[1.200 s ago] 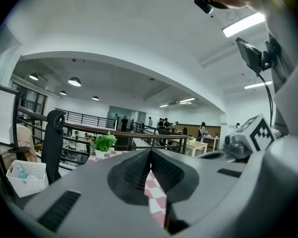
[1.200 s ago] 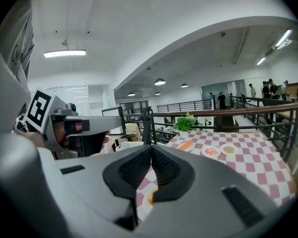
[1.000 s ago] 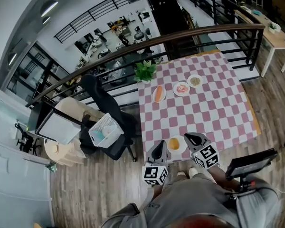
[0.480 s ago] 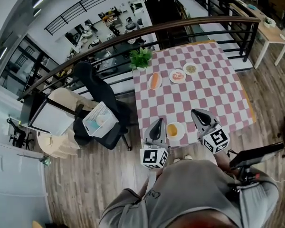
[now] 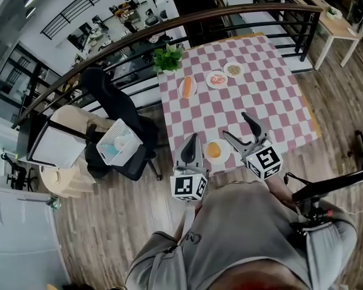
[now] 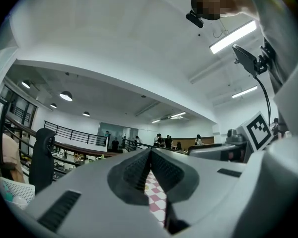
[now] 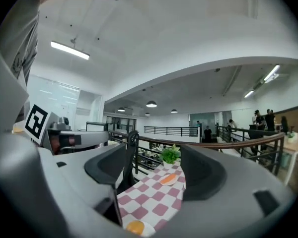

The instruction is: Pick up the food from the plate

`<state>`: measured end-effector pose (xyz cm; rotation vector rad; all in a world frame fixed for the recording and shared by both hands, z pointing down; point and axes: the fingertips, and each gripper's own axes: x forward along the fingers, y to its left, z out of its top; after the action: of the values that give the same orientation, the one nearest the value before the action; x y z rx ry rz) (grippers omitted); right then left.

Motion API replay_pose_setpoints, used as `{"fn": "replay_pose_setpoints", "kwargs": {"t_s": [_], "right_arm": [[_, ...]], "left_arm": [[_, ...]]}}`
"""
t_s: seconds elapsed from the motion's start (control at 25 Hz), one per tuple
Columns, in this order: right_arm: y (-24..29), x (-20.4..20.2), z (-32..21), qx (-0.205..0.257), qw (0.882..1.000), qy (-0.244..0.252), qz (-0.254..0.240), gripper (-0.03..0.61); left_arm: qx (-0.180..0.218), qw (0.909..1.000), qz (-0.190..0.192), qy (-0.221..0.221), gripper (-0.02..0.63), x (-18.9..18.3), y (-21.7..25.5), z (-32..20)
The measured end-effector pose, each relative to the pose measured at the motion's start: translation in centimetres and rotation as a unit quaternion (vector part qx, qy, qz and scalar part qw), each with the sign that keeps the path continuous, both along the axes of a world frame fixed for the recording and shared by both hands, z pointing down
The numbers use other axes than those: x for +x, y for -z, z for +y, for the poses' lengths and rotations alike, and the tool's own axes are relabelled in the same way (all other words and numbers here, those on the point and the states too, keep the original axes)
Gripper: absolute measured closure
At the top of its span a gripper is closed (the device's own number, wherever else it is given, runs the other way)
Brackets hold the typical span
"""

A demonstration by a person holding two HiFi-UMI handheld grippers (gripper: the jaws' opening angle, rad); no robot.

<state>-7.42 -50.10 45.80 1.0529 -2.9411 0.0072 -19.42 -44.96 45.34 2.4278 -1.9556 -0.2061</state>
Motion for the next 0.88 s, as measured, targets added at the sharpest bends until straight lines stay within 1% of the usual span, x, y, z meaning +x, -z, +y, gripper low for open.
{"fn": "replay_pose_setpoints", "kwargs": {"t_s": [0.2,0.36,0.52,0.72,0.88], "right_arm": [[-1.3,-0.3,-0.6,-0.023,1.000,-0.006,0.011,0.247],[-3.6,-1.4,-0.8,-0.057,0.997,0.014,0.041,0.247],[-6.4,-2.7,-0.5,-0.107,0.990,0.044,0.076,0.247],[-9.1,-4.0,-0.5,-0.136,0.983,0.053,0.108,0.249],[-11.6,-5.2,-0.2,-0.157,0.975,0.069,0.141,0.247]], "left_arm": [[-0.011,0.9999,0.006,-0.002,0.603,-0.2,-1.2,0.3],[-0.020,0.9998,0.000,-0.002,0.603,-0.4,-2.4,0.8],[-0.024,0.9997,-0.003,0.004,0.603,-0.3,-2.9,1.5],[-0.019,0.9998,-0.001,0.005,0.603,-0.6,-2.6,2.1],[-0.017,0.9998,-0.002,0.010,0.603,-1.1,-2.4,2.6]]}}
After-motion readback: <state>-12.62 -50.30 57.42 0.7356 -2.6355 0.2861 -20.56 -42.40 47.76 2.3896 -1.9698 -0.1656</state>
